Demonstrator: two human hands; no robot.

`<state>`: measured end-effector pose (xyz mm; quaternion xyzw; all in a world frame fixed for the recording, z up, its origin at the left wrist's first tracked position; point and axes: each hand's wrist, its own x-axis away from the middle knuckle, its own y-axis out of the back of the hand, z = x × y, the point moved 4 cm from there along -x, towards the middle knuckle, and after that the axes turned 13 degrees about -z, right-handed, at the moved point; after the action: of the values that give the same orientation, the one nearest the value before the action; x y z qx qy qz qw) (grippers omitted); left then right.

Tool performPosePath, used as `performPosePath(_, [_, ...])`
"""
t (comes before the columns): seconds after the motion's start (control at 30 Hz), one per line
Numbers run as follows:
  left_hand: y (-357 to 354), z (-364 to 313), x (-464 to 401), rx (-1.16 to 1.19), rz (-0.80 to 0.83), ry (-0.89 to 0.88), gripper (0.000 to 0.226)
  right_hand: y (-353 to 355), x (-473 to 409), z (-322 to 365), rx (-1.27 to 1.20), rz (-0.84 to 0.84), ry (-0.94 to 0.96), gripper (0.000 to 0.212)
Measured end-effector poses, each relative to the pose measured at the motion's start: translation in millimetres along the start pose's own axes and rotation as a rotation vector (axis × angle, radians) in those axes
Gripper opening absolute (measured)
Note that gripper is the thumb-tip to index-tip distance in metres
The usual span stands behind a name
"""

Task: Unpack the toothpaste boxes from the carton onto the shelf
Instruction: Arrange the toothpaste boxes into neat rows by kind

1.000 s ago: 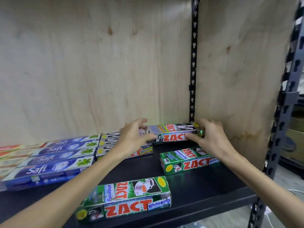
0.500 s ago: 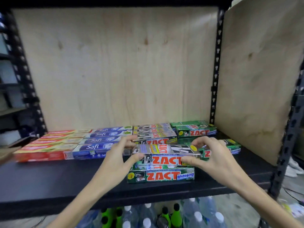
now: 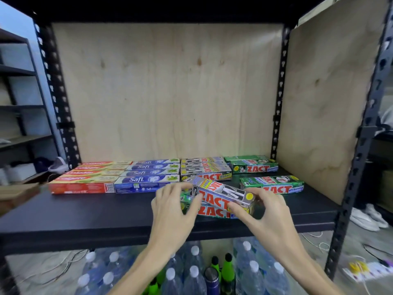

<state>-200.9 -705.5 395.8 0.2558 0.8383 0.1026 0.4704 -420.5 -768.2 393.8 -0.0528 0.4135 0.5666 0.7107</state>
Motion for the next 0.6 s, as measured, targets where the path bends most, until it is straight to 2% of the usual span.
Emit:
performPosePath(0.13, [1.5, -21.6, 17.4, 0.135, 0.134, 0.031, 0.064, -4.2, 18.9, 14.4, -0.033, 0.036, -0.004, 0.062])
performPosePath(0.27, [8.0, -25.0, 19.3, 0.245, 0.317, 0.150, 0.070, -9.6, 34.5, 32.9, -0.255, 0.159, -0.034, 0.039])
performPosePath(0.4, [10.8, -7.6, 6.6, 0.164, 0.430, 0.212, 0.096, -19.3, 30.7, 34.7, -0.338, 0.260, 0.021, 0.034])
performPosePath(0.53, [10.3, 1.7, -12.0, 0.017, 0.437, -0.006, 0.088, -26.3, 12.5, 21.8, -0.277, 0.283, 0.092, 0.036])
performPosePath(0.6, [9.7, 9.4, -18.5, 0.050, 0.495, 0.006, 0.083, -28.1, -0.2, 15.8, -0.228, 0.215, 0.139, 0.029])
